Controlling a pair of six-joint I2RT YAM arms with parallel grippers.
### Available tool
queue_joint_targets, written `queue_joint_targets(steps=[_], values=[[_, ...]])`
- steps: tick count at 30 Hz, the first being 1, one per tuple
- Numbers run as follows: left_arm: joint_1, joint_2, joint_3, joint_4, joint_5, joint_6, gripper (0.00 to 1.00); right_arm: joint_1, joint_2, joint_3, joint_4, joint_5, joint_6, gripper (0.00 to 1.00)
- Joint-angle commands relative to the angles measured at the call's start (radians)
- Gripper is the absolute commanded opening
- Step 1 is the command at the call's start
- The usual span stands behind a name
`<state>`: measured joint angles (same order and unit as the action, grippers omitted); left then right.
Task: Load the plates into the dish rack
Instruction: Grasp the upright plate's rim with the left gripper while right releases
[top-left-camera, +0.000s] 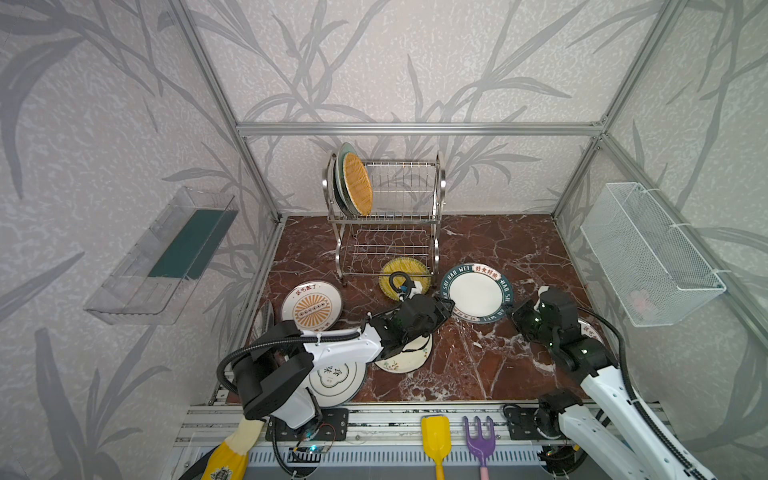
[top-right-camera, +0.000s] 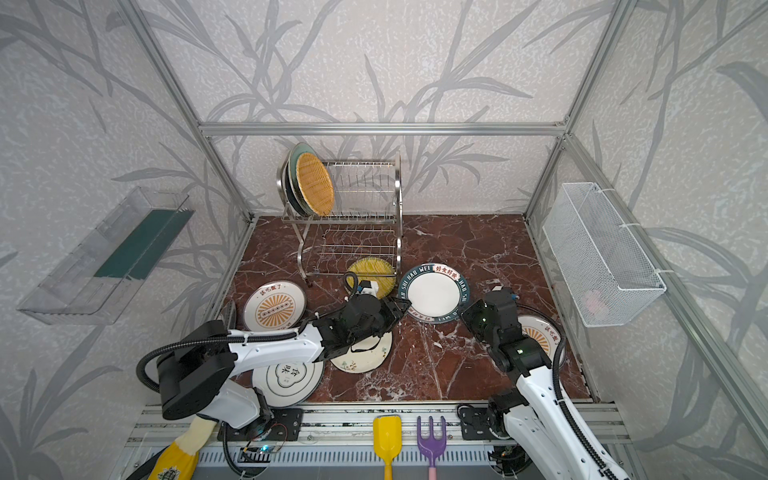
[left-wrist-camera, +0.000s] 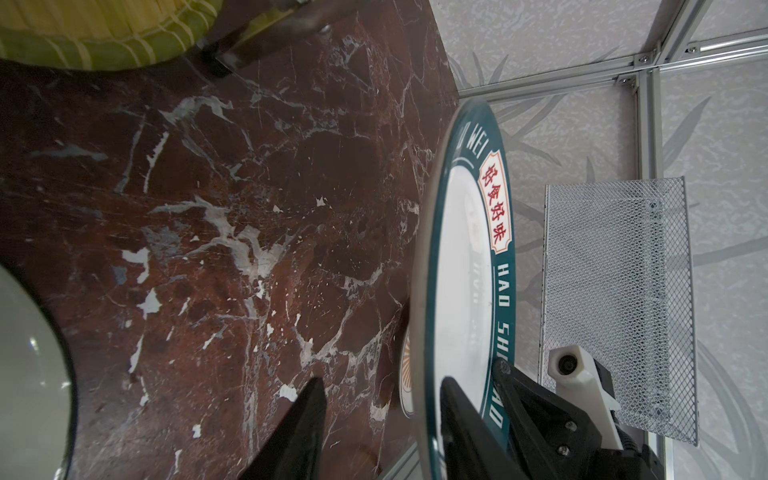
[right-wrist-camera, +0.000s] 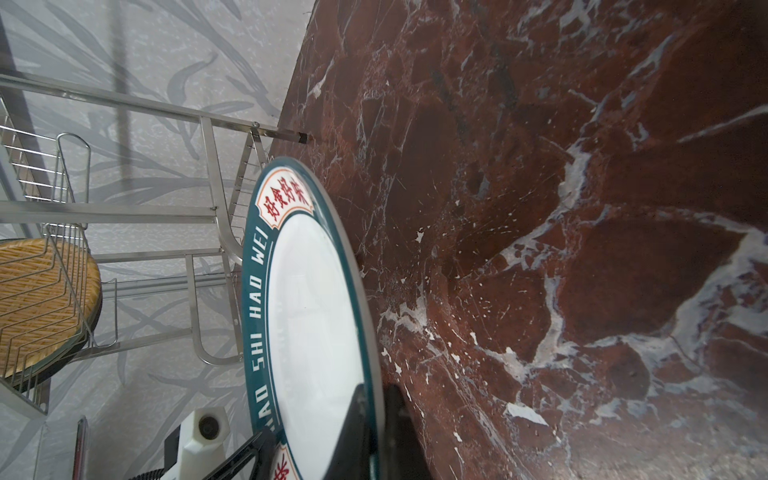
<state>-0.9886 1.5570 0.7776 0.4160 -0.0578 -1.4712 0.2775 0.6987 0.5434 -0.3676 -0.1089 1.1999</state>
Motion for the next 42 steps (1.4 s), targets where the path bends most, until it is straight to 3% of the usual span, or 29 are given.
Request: queue_joint_targets(steps=[1, 12, 18, 20, 21, 23, 26, 29, 32, 35, 39, 42], values=[[-0.008, 0.022, 0.028, 0.063, -0.012, -0.041, 0.39, 0.004, -0.024, 0.020, 0.063, -0.012, 0.014, 0.00], [-0.036, 0.074, 0.018, 0.168, -0.088, -0.134, 0.26, 0.009, -0.033, -0.012, 0.084, -0.011, 0.030, 0.00], [-0.041, 0.098, -0.014, 0.281, -0.107, -0.175, 0.00, 0.012, -0.037, -0.020, 0.094, -0.026, 0.012, 0.00], [-0.041, 0.086, -0.029, 0.302, -0.117, -0.165, 0.00, 0.013, -0.043, -0.025, 0.092, -0.035, -0.009, 0.01], [-0.042, 0.078, -0.033, 0.299, -0.120, -0.156, 0.00, 0.012, -0.047, -0.028, 0.095, -0.040, -0.027, 0.11], [-0.041, 0.042, -0.045, 0.265, -0.130, -0.117, 0.00, 0.012, -0.059, -0.030, 0.081, -0.031, -0.096, 0.43], [-0.048, -0.027, -0.067, 0.198, -0.156, -0.051, 0.00, 0.002, -0.052, -0.039, 0.056, 0.052, -0.215, 0.83], [-0.055, -0.115, -0.106, 0.118, -0.175, 0.013, 0.00, -0.063, -0.006, -0.021, 0.114, -0.041, -0.338, 1.00], [-0.056, -0.239, -0.153, -0.001, -0.184, 0.099, 0.00, -0.070, 0.038, 0.024, 0.164, -0.070, -0.469, 0.99], [-0.058, -0.407, -0.153, -0.229, -0.223, 0.227, 0.00, -0.072, 0.046, 0.024, 0.274, -0.170, -0.600, 0.99], [-0.062, -0.639, -0.079, -0.543, -0.317, 0.414, 0.00, -0.073, 0.029, -0.044, 0.494, -0.328, -0.672, 0.99], [-0.062, -0.746, 0.043, -0.770, -0.405, 0.520, 0.00, -0.071, 0.022, -0.115, 0.692, -0.435, -0.656, 0.99]])
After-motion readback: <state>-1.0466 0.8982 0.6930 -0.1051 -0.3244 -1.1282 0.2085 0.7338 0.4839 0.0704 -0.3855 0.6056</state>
